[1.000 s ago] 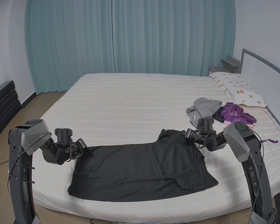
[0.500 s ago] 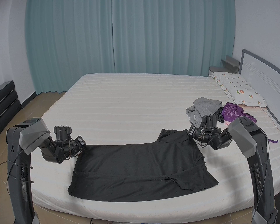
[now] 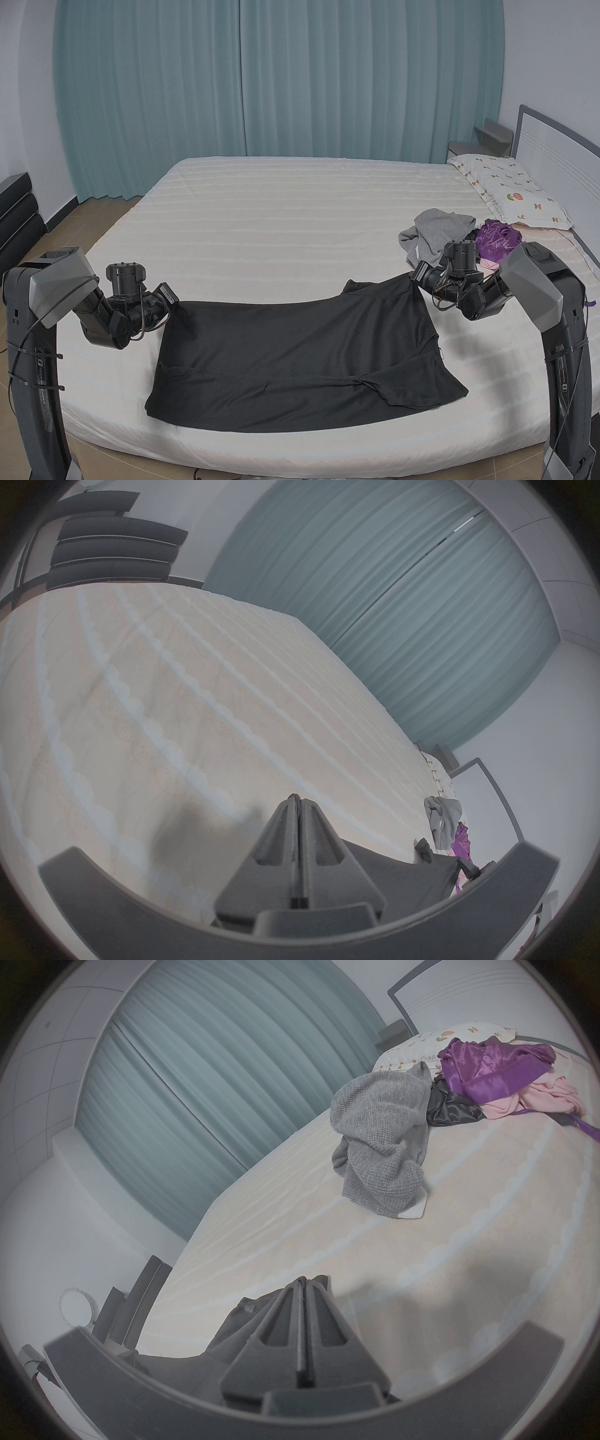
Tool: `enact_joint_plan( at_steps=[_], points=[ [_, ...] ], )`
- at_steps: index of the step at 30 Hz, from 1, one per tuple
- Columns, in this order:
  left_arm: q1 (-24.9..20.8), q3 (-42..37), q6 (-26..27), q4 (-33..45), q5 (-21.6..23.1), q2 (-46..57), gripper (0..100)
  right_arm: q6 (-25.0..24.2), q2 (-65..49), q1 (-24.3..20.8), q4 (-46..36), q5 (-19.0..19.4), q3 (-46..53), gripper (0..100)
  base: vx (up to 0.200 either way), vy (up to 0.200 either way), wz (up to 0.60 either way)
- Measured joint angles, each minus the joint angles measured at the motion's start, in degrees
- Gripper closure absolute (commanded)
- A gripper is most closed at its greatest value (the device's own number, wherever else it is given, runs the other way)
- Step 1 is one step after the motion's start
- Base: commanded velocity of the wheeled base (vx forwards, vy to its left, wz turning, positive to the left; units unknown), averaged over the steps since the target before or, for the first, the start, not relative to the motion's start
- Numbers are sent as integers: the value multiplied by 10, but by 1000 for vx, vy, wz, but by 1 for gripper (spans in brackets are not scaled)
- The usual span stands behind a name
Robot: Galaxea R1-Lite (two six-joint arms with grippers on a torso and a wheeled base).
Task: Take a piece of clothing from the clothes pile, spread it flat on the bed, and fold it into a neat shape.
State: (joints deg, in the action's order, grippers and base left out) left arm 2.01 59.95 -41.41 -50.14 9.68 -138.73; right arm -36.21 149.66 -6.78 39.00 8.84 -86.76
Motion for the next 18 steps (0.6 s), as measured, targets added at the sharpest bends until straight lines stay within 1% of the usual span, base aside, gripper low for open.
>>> enact_joint_plan(
  at_steps=[11, 18],
  points=[
    [6, -15, 0, -3, 1, 18, 100, -2, -13, 2, 18, -2, 23, 100, 0, 0, 0],
    [12, -21, 1, -2, 2, 26, 100, 4, -22, -2, 18, 5, 53, 100, 0, 0, 0]
  ],
)
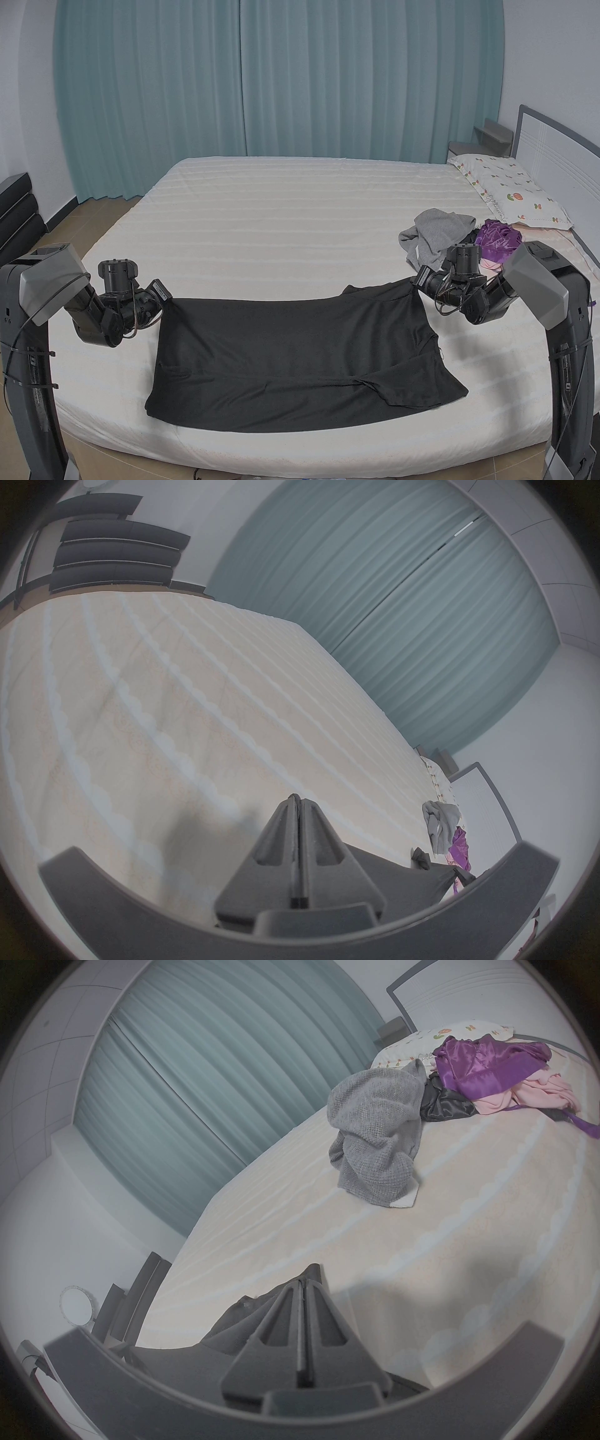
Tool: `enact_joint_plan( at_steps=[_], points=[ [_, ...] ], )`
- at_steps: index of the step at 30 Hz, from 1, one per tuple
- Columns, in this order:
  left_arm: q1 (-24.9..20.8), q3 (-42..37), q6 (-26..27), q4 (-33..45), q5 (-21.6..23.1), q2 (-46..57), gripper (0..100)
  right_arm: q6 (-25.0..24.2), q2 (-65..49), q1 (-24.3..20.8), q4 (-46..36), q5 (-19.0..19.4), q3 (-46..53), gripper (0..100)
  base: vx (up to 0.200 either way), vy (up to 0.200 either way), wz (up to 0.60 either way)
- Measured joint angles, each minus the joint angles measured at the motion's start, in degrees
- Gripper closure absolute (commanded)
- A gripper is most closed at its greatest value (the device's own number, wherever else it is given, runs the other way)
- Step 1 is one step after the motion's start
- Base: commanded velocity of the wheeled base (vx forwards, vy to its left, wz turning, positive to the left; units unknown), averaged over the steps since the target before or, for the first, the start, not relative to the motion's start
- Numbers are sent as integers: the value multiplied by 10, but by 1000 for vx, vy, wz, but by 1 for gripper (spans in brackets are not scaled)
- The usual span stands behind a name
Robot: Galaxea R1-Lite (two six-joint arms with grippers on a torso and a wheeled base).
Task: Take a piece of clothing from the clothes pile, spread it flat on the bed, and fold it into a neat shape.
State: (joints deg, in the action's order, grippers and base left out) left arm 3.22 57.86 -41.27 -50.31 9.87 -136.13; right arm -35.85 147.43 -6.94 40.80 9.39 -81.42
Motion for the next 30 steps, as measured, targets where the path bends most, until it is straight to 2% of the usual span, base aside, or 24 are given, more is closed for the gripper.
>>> enact_joint_plan(
  at_steps=[14, 22, 30],
  points=[
    [8, -7, 1, 3, 2, 17, 100, -2, -12, -2, 25, 2, 16, 100, 0, 0, 0],
    [7, -22, 6, 4, 5, 17, 100, -2, -28, 2, 23, 27, 54, 100, 0, 0, 0],
    [6, -73, 32, 3, 6, 30, 100, -1, -56, 4, 28, 48, 119, 100, 0, 0, 0]
  ],
)
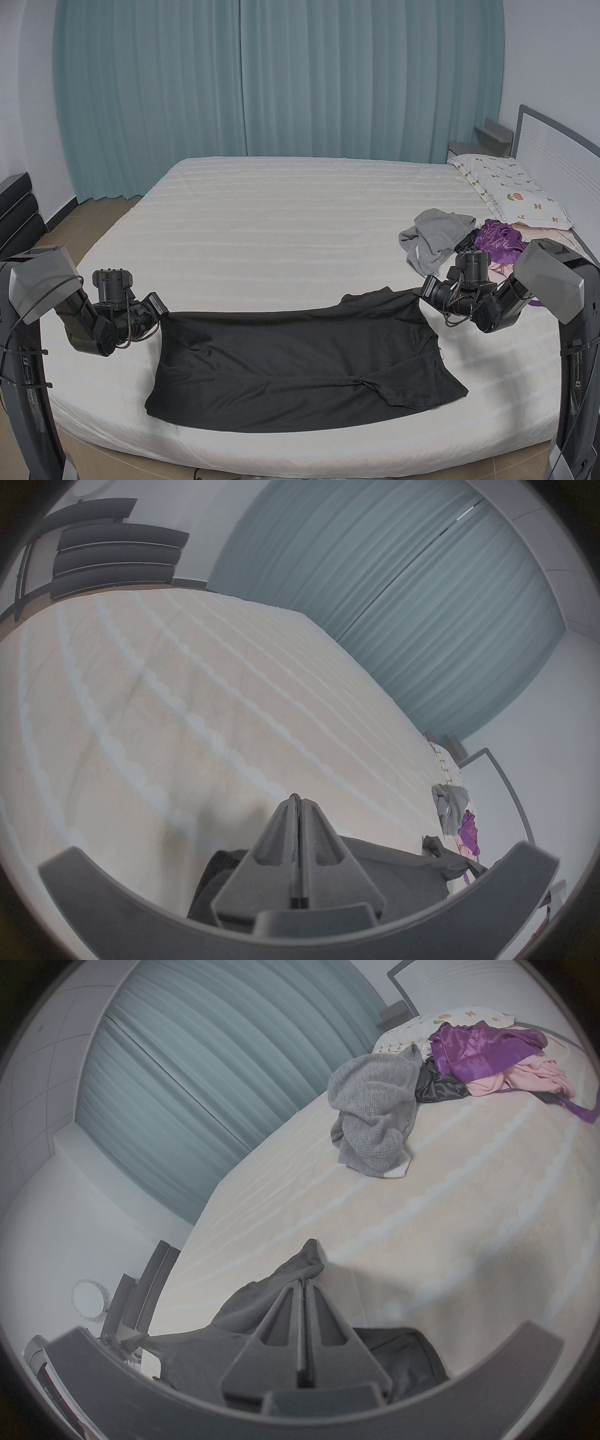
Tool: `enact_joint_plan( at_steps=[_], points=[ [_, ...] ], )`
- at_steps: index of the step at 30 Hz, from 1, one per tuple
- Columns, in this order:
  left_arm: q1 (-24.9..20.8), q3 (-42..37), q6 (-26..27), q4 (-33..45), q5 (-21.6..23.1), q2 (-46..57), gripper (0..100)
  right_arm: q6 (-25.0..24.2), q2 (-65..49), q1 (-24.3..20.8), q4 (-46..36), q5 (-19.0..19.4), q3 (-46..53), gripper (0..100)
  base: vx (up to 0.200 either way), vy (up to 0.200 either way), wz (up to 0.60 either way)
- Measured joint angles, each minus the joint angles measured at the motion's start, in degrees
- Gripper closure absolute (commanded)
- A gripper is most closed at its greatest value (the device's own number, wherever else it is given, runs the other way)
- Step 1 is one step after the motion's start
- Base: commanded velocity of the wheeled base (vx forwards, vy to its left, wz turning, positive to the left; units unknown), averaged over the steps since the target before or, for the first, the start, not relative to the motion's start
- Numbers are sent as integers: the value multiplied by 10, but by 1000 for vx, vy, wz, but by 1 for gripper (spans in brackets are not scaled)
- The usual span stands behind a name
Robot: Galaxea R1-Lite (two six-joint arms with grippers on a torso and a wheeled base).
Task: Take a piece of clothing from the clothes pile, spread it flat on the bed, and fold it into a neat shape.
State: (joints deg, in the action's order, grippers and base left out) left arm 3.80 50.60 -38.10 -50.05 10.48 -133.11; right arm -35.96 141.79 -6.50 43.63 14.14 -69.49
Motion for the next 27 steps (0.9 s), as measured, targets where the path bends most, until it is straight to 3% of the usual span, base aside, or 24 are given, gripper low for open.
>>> enact_joint_plan(
  at_steps=[27],
  points=[
    [3, -148, 30, -6, 15, 63, 100, 16, -102, 17, 41, 53, 229, 100, 0, 0, 0]
  ],
)
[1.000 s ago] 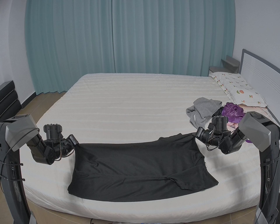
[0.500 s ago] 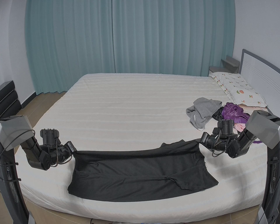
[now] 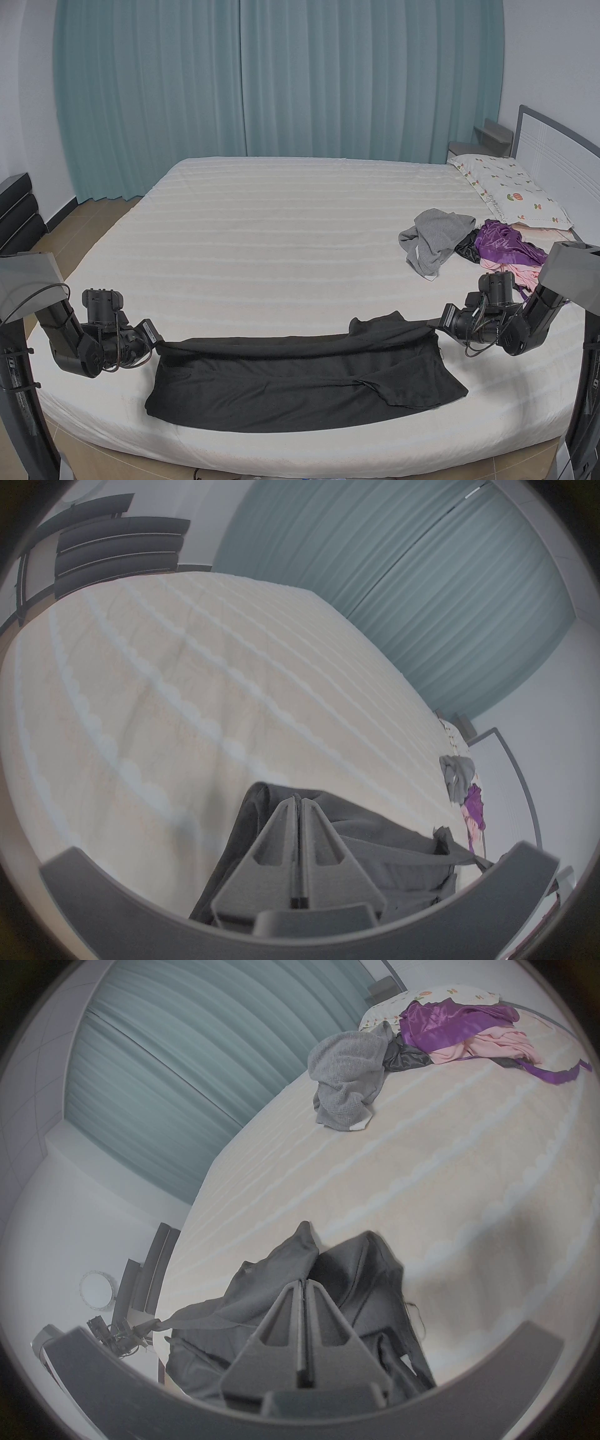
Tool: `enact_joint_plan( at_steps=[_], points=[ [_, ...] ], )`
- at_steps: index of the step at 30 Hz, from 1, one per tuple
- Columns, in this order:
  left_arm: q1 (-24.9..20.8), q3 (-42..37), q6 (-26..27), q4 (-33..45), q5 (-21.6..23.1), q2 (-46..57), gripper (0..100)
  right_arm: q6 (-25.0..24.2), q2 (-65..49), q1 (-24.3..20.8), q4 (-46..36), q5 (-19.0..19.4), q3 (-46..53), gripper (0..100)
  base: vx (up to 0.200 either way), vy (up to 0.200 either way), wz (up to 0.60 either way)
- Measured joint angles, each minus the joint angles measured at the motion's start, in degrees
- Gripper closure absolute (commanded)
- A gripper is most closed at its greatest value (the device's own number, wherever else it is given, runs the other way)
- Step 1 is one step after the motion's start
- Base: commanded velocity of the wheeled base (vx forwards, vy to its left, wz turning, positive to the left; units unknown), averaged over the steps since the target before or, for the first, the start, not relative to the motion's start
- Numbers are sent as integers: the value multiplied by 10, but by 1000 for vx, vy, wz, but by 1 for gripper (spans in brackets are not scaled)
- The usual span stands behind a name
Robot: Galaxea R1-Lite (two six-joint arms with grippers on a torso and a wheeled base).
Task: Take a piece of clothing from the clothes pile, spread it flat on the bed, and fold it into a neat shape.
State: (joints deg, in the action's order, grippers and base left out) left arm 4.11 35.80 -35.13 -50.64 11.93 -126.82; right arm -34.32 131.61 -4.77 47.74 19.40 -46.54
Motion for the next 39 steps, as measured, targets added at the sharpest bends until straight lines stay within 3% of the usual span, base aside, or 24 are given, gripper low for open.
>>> enact_joint_plan(
  at_steps=[7, 14, 22, 23, 24, 29, 39],
  points=[
    [0, -62, 44, -7, 11, 9, 100, 27, -8, 10, 21, 24, 70, 100, 0, 0, 0],
    [4, -104, 46, -58, 22, 13, 100, 30, -16, 23, 33, 41, 100, 100, 0, 0, 0],
    [7, -122, 51, -63, 22, 9, 100, 41, -13, 25, 31, 43, 116, 100, 0, 0, 0],
    [7, -123, 52, -63, 22, 7, 100, 45, -11, 25, 30, 41, 117, 0, 0, 0, 0],
    [7, -125, 54, -63, 22, 6, 0, 49, -10, 24, 29, 40, 117, 0, 0, 0, 0],
    [4, -131, 64, -63, 22, 1, 0, 64, -6, 20, 28, 39, 117, 0, 0, 0, 0],
    [5, -94, 46, -57, 21, 1, 0, 50, -10, 23, 22, 28, 66, 0, 0, 0, 0]
  ],
)
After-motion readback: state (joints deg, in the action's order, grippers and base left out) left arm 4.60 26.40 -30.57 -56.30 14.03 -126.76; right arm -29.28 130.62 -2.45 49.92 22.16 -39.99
